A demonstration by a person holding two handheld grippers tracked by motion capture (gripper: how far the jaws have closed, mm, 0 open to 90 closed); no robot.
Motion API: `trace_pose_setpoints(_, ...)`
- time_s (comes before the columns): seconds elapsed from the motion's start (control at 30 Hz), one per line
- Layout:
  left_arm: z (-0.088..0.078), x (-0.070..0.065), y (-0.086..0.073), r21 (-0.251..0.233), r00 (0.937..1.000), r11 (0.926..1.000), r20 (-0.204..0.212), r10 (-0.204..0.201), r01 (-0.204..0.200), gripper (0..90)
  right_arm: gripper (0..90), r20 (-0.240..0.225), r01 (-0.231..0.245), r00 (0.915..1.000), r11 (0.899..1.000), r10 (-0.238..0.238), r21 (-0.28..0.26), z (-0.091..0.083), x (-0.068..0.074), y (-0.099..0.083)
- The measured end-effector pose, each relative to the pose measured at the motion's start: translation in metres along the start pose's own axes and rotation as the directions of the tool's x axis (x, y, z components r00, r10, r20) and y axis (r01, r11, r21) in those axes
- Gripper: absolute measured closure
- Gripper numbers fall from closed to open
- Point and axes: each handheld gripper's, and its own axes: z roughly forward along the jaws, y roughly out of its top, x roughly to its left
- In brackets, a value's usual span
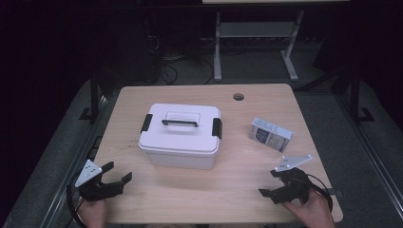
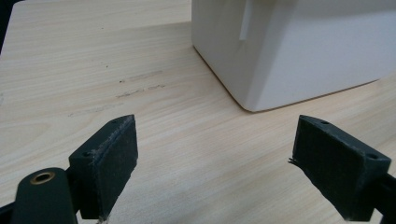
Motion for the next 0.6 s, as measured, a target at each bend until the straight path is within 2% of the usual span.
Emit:
trace_pose_setpoints(0.13, 0.0, 0.0, 0.0, 0.0, 1.0, 1.0, -0.001, 0.001, -0.001, 13.2, 18.2, -0.008, 0.007, 0.9999, 1.0, -0.007, 0.013, -0.006, 0.002, 0.009)
trace_pose_setpoints(0.27, 0.0, 0.0, 0.0, 0.0, 1.0, 1.0, -0.001, 0.001, -0.001, 13.2, 18.3, 0.004, 0.02, 0.9998, 1.0, -0.021, 0.022, -0.014, 0.005, 0.021)
trace_pose_setpoints(0.33, -0.001, 0.001, 0.0, -0.002, 1.0, 1.0, -0.001, -0.001, 0.001, 13.2, 18.3, -0.027, 0.04, 0.9989, 0.999, -0.039, 0.032, -0.022, 0.007, 0.03)
trace_pose_setpoints(0.6, -0.001, 0.0, 0.0, -0.003, 1.0, 1.0, -0.002, -0.003, 0.003, 13.2, 18.3, -0.046, 0.081, 0.9958, 0.995, -0.079, 0.061, -0.03, 0.011, 0.052)
